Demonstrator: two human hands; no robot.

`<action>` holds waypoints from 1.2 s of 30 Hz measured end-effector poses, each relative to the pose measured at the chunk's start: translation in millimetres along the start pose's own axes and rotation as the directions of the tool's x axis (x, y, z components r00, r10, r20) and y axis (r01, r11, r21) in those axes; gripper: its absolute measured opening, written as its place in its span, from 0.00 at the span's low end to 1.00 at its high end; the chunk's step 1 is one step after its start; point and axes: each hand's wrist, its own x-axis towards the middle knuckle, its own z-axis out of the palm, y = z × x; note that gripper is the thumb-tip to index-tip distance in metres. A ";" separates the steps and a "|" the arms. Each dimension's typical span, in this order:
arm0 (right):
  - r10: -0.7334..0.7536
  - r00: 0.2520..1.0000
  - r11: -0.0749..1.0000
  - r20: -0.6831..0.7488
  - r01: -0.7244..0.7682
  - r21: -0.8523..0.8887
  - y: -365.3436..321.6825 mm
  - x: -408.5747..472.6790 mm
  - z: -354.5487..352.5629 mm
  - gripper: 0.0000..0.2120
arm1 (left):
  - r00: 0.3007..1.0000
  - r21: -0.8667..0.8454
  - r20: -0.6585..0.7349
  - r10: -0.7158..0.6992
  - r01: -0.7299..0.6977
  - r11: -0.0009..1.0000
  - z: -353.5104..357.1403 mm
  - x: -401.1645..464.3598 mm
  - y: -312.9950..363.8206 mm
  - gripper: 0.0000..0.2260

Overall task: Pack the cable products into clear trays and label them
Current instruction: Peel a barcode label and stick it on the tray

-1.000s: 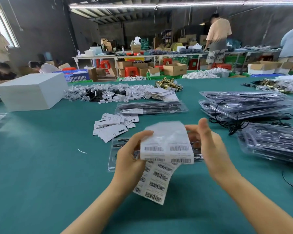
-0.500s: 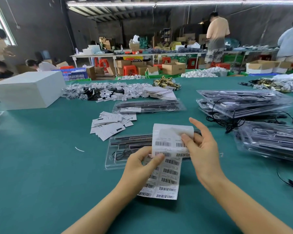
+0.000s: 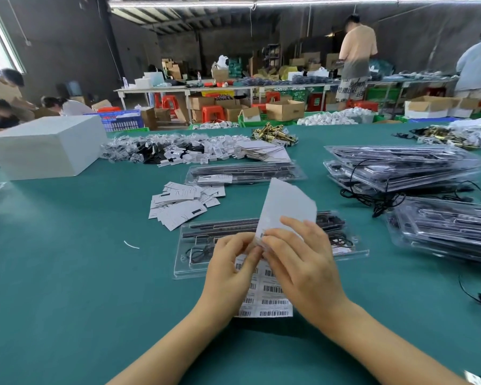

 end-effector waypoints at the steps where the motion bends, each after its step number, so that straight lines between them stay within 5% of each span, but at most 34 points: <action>1: 0.041 0.999 0.997 0.003 -0.042 0.060 -0.3 -0.1 0.2 0.06 | 1.000 -0.017 0.011 -0.007 0.007 1.000 0.8 -0.6 0.3 0.07; 10: 0.321 0.944 0.864 0.079 -0.326 0.384 -8.5 7.8 -8.3 0.06 | 0.999 0.002 0.019 0.047 -0.047 0.999 -0.2 -5.1 6.5 0.17; 17: 0.554 0.747 0.491 0.368 -0.650 0.579 -7.8 11.3 -11.0 0.03 | 0.999 0.024 0.005 0.032 -0.032 0.999 -0.9 -3.4 4.2 0.14; 25: 0.793 0.482 0.068 0.374 -0.679 0.731 22.3 23.8 -17.4 0.07 | 0.992 0.021 -0.100 -0.076 0.079 0.997 -7.0 1.8 -4.4 0.09; 31: 0.812 0.492 0.085 0.315 -0.633 0.769 41.7 32.7 -31.4 0.04 | 0.953 -0.033 -0.259 -0.157 0.154 0.988 -14.1 8.4 -12.3 0.06; 36: 0.858 0.430 0.087 0.280 -0.660 0.747 57.4 30.3 -32.5 0.06 | 0.971 0.321 -0.224 0.085 -0.009 0.947 -32.7 19.4 -22.1 0.11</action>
